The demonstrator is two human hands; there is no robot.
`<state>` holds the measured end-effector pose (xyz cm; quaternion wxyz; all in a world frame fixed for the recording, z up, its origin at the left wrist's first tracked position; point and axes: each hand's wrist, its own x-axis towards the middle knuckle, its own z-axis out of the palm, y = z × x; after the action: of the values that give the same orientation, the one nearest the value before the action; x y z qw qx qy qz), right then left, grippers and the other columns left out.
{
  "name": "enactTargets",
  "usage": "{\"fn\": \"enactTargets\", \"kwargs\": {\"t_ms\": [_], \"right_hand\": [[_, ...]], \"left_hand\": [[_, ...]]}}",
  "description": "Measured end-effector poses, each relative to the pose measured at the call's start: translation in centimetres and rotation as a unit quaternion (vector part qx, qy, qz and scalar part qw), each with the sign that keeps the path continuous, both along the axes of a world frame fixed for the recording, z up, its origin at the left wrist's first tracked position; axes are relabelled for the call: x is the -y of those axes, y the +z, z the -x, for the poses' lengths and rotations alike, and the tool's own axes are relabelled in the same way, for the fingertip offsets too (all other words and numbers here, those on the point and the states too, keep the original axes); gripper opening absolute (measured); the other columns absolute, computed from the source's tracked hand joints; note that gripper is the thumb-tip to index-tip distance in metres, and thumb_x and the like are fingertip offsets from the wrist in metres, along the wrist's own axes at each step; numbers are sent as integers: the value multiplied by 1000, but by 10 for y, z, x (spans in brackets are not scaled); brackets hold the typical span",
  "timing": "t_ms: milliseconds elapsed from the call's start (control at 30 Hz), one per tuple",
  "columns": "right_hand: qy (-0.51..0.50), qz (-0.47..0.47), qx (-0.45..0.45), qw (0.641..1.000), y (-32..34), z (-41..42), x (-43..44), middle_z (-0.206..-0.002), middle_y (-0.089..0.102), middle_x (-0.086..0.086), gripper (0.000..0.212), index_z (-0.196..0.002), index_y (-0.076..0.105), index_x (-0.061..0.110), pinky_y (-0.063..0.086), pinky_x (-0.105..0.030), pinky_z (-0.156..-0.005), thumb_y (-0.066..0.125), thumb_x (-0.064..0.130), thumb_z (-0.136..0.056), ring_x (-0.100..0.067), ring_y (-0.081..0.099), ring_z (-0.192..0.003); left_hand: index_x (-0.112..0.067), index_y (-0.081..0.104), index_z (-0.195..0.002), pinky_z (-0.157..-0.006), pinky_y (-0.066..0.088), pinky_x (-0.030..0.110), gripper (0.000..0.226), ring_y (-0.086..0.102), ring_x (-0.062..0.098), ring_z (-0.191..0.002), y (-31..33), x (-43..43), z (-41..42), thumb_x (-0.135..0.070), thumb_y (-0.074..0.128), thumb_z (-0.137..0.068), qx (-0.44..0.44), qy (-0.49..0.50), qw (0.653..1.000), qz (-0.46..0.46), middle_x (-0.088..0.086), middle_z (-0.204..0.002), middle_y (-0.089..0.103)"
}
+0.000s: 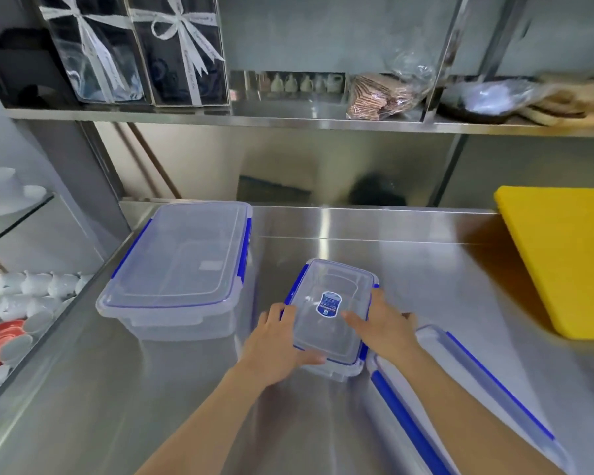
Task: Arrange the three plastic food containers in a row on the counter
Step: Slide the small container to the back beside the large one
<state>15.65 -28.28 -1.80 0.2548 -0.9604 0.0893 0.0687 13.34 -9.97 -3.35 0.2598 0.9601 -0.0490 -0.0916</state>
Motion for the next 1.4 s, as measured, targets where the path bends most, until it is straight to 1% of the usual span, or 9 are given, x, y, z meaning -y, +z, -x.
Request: {"fn": "enactTargets", "kwargs": {"t_ms": [133,233,300,400,567,867,1133,1267,1400], "right_hand": [[82,-277,-27,957,-2,-10,2,-119,56,8,72,-130,38,25,50,-21,-83,79,27,-70,-10,58,-104],[226,-198,-95,949,-10,-16,-1,-141,19,17,101,-144,22,29,38,-29,-107,83,29,-64,-6,27,-134],[246,-142,-79,956,-17,-25,-3,-144,6,15,102,-148,12,28,31,-28,-109,79,29,-71,-5,18,-136],[239,-137,-6,961,-20,-43,-3,-150,15,9,86,-147,20,27,32,-17,-99,72,28,-79,-13,32,-136],[234,-120,-7,965,-26,-85,-4,-155,11,4,86,-148,19,23,26,-14,-99,72,25,-79,-14,25,-139],[229,-80,-13,970,-43,-138,-6,-159,-5,7,94,-148,12,30,29,-42,-114,70,38,-76,-17,10,-145],[206,-63,33,976,-32,-115,-6,-154,18,4,82,-147,18,26,36,-38,-108,64,40,-81,-20,25,-138],[175,-76,38,981,-17,-87,13,-156,18,-6,69,-144,29,21,27,-37,-113,62,37,-85,-23,19,-143],[136,-47,3,990,-10,-53,47,-157,17,-5,69,-143,31,16,24,-37,-115,59,42,-86,-21,19,-143]], "left_hand": [[-15,41,-128,-95,47,35,67,42,22,-122,-5,4,-4,-58,56,-79,59,59,996,-37,3,-135,40],[-18,33,-135,-101,42,32,62,35,21,-131,-11,6,-11,-56,42,-88,75,85,991,-66,2,-145,32],[-20,22,-142,-106,39,31,68,27,19,-138,-15,6,-16,-58,37,-89,70,83,992,-67,2,-152,23],[-20,4,-148,-114,26,32,81,5,17,-147,-20,4,-27,-63,33,-87,46,72,994,-70,0,-160,2],[-21,-5,-148,-117,9,32,79,-2,16,-147,-28,1,-64,-60,29,-89,47,71,994,-61,-1,-160,-4],[-21,-4,-149,-117,15,33,79,-1,17,-147,-44,-6,-113,-56,35,-90,65,81,991,-79,-2,-160,-4],[-19,4,-149,-118,13,35,76,1,20,-147,-28,-7,-107,-53,40,-90,71,61,991,-100,3,-160,2],[-21,21,-146,-118,17,36,71,12,18,-146,-19,9,-70,-54,44,-88,106,63,992,-11,2,-159,12],[-21,25,-145,-119,13,36,77,14,14,-145,-14,35,-13,-63,43,-83,48,7,997,53,-1,-158,18]]}}
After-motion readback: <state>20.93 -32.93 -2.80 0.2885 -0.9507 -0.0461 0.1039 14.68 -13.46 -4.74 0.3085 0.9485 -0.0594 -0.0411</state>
